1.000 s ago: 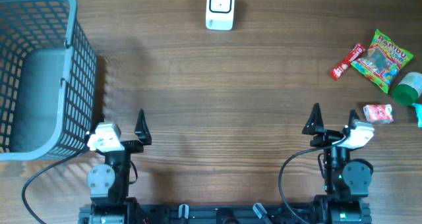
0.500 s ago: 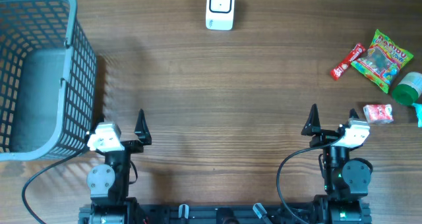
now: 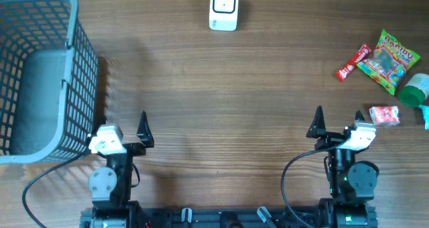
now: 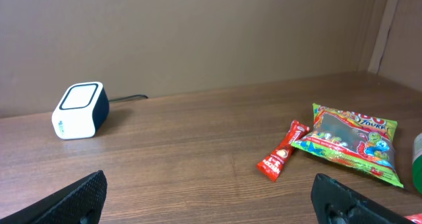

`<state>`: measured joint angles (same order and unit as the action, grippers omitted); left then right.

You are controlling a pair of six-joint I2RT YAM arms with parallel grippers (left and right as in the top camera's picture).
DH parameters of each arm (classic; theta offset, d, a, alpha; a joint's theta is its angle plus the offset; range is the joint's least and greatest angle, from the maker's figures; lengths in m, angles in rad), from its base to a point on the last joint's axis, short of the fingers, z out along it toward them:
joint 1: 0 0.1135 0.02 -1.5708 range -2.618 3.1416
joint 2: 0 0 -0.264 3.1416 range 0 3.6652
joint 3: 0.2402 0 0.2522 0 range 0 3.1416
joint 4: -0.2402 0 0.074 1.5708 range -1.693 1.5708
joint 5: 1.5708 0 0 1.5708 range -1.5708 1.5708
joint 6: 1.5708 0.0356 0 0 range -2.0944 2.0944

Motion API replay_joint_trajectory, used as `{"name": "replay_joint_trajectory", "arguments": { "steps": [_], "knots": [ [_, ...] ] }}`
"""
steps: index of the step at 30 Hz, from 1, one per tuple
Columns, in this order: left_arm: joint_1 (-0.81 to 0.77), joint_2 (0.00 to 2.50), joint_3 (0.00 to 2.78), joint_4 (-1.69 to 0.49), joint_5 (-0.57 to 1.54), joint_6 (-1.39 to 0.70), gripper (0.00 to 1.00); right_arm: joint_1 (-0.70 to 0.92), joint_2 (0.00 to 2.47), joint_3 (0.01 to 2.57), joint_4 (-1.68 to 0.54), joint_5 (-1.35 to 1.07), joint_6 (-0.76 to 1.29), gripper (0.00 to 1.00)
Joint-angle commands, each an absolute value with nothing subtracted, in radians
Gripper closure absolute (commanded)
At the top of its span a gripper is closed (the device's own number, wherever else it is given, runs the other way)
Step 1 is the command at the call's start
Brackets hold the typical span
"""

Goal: Scan the item barcode

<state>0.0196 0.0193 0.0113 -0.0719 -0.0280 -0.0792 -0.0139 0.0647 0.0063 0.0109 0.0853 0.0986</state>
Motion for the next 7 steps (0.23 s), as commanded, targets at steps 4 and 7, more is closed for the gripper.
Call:
{"name": "replay_joint_trajectory", "arguments": {
  "steps": [4, 7],
  "knots": [
    [0.017, 0.009, 0.006, -0.072, -0.016, -0.059, 0.0, -0.01, 0.07, 0.006, 0.013, 0.069, 0.078, 0.0],
    [0.018, 0.009, 0.006, -0.072, -0.016, -0.059, 0.0, -0.01, 0.07, 0.006, 0.013, 0.069, 0.078, 0.0]
  ]
}}
